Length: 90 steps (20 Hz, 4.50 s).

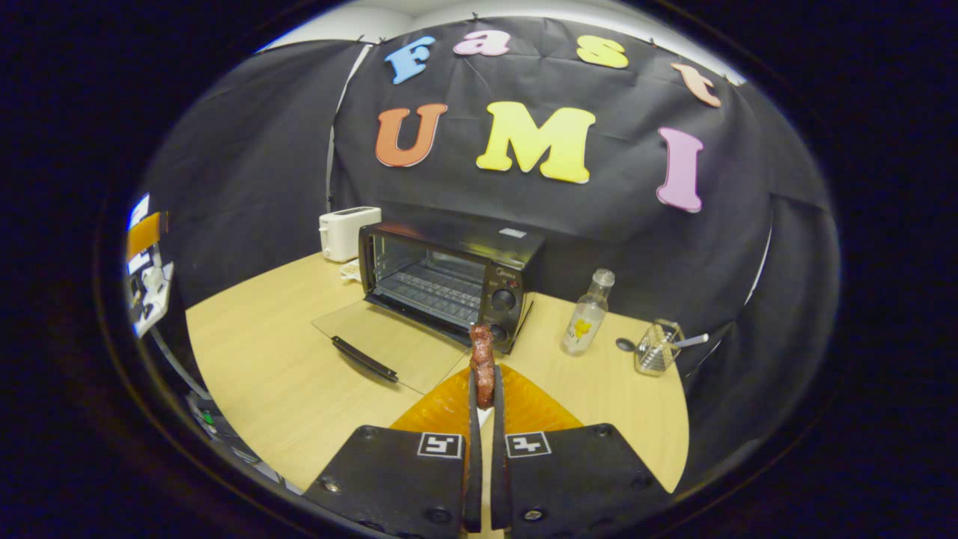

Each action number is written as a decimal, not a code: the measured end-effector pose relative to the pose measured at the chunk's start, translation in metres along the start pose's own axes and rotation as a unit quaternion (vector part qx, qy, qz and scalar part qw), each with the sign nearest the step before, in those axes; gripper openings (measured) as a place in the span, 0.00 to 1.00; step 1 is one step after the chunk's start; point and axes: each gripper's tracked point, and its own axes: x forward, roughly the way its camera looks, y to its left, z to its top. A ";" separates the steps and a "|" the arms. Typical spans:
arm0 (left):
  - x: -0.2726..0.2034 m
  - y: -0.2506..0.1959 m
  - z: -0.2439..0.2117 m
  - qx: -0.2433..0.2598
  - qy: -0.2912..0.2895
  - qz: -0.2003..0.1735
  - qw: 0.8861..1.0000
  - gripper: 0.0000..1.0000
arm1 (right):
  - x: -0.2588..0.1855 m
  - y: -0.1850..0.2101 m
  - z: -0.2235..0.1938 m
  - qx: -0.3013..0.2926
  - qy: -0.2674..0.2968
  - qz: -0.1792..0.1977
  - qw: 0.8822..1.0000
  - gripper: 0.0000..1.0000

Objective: Open the electric oven with the left hand, put the food in, and close the electric oven.

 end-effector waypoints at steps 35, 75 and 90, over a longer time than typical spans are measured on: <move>0.033 0.081 -0.044 0.002 -0.011 0.068 0.998 0.96 | 0.298 0.124 0.084 0.410 -0.080 0.055 0.907 0.08; 0.016 0.052 -0.061 0.002 0.026 0.049 0.998 0.96 | 0.053 0.073 0.055 0.207 -0.146 0.006 0.967 0.94; 0.117 -0.049 -0.177 0.023 0.160 -0.054 0.985 0.96 | -0.109 -0.038 0.134 0.132 -0.236 -0.118 0.955 1.00</move>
